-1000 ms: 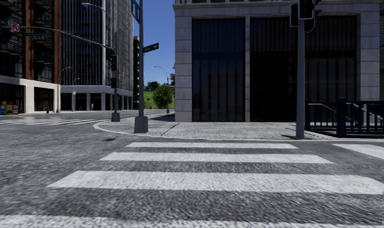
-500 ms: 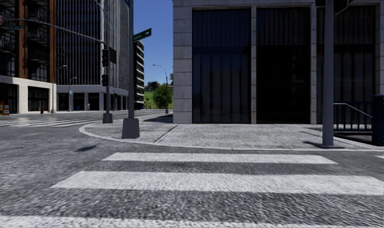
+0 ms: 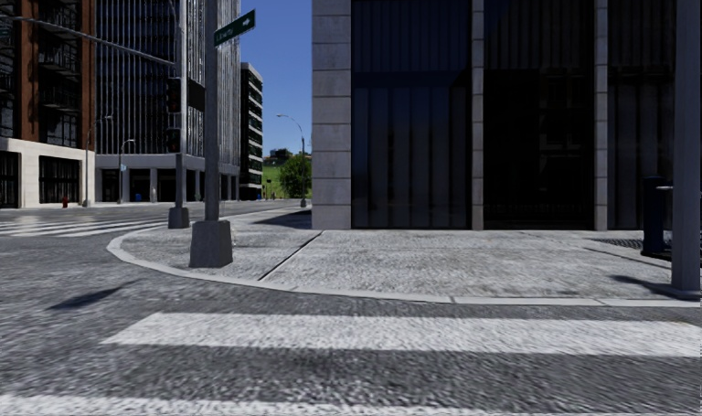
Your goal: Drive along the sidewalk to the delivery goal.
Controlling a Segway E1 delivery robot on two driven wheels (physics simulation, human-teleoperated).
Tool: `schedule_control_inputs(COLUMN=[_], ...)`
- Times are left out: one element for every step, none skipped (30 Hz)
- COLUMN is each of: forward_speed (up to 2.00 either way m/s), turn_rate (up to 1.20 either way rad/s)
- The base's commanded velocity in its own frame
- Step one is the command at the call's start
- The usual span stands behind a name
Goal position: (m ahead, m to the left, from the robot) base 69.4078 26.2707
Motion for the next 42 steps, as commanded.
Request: schedule_control_inputs(forward_speed=[2.00, 2.00, 2.00, 2.00, 2.00, 2.00, 2.00, 2.00, 2.00, 2.00, 2.00, 2.00, 2.00, 2.00, 2.00, 2.00, 2.00, 2.00, 2.00, 2.00, 2.00, 2.00, 2.00, 2.00, 2.00, 2.00, 2.00, 2.00, 2.00, 2.00, 2.00, 2.00, 2.00, 2.00, 2.00, 2.00, 2.00, 2.00, 2.00, 2.00, 2.00, 2.00], turn_rate=[0.00, 0.00, 0.00, 0.00, 0.00, 0.00, 0.01, 0.05, 0.07, 0.07, 0.08, 0.09, 0.09, 0.10, 0.12, 0.12, 0.16, 0.22, 0.29, 0.32, 0.33, 0.33, 0.33, 0.33, 0.33, 0.33, 0.33, 0.33, 0.33, 0.33, 0.33, 0.33, 0.33, 0.33, 0.33, 0.33, 0.33, 0.33, 0.33, 0.33, 0.33, 0.33])
